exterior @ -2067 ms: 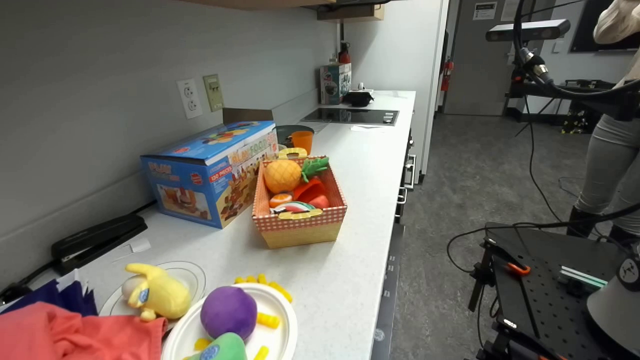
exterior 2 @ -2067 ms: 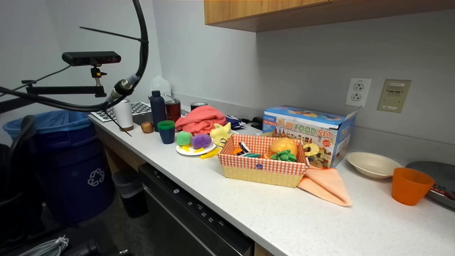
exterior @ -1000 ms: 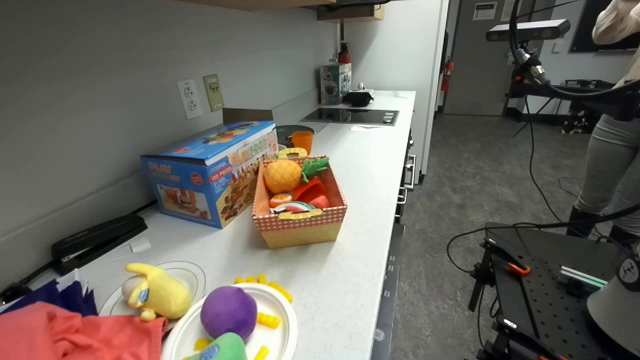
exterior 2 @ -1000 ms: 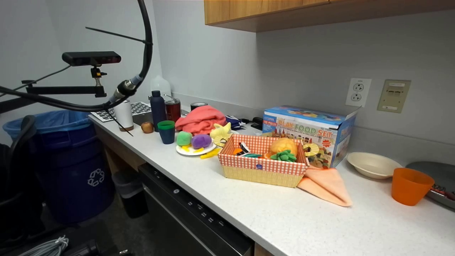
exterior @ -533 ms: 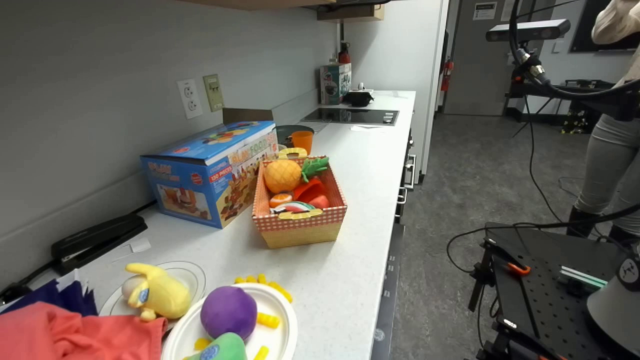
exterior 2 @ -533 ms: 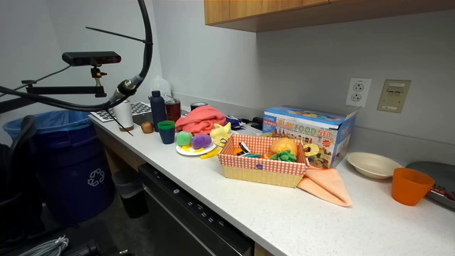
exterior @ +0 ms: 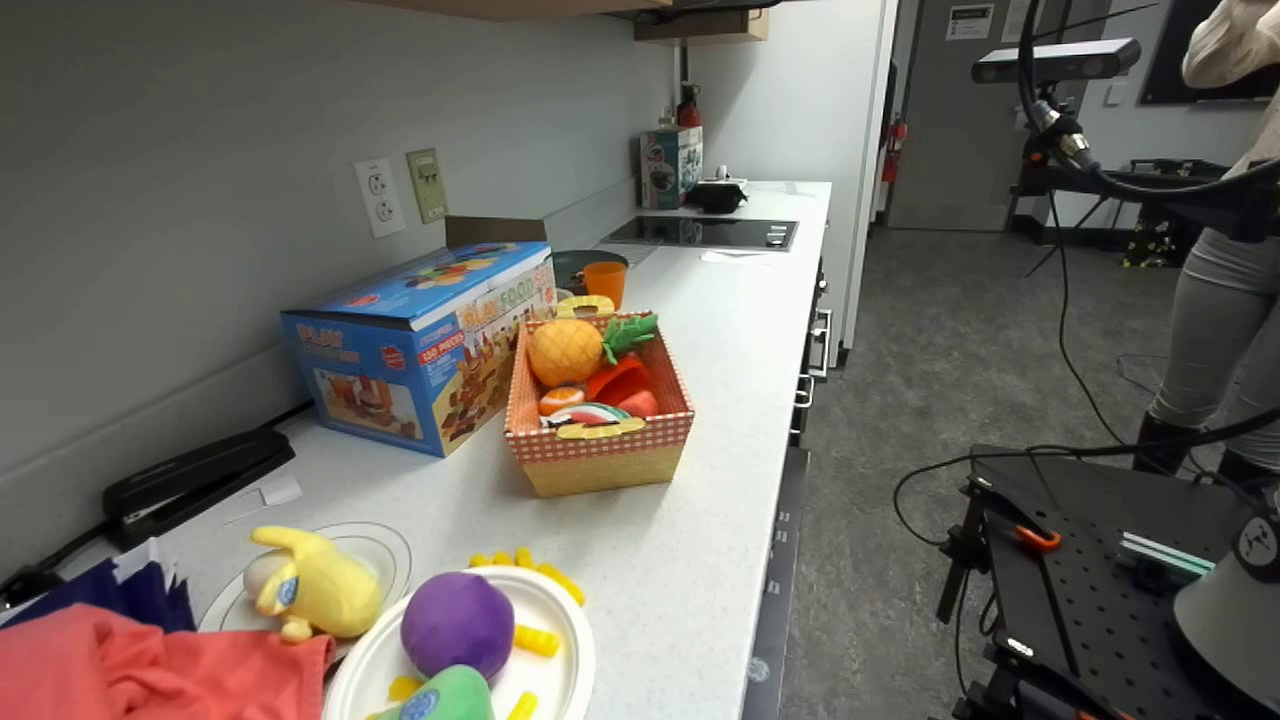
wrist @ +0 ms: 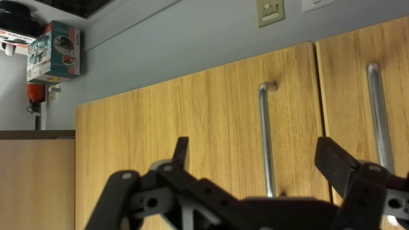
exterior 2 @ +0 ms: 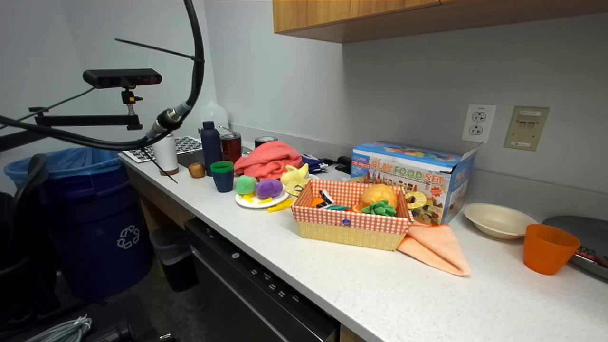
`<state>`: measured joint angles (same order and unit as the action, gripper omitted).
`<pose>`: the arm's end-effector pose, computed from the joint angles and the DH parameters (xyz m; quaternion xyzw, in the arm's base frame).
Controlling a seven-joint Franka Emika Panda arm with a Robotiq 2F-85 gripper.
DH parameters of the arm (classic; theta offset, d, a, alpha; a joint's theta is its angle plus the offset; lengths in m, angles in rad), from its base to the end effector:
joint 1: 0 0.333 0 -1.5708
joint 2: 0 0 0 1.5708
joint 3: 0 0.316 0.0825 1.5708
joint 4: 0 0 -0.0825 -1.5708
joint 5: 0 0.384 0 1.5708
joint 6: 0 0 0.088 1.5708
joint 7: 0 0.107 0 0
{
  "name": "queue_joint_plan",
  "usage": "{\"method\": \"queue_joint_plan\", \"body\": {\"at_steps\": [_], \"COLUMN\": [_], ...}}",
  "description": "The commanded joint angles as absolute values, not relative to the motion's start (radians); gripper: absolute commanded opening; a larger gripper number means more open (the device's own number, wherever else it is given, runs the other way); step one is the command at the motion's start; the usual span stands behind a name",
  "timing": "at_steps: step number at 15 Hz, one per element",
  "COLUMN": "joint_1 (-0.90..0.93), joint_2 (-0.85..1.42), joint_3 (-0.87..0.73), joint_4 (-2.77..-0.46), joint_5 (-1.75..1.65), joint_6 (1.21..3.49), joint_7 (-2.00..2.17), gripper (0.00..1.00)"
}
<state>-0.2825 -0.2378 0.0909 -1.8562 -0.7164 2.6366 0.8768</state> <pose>0.5255 -0.0776 0.7353 0.7978 -0.2521 0.5304 0.1366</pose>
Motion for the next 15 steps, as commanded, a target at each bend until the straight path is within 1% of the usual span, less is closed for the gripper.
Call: {"method": "queue_joint_plan", "body": {"at_steps": [1, 8, 15], "joint_1": [-0.259, -0.304, -0.256], "joint_2": [-0.236, -0.236, -0.236], "joint_3": [0.070, 0.102, 0.061], "joint_4": [-1.849, -1.847, -1.853], "joint_5": [-0.731, -0.781, -0.758], "joint_6": [2.633, 2.640, 2.632], "joint_7": [0.886, 0.916, 0.886], "gripper": [1.00, 1.00, 1.00]}}
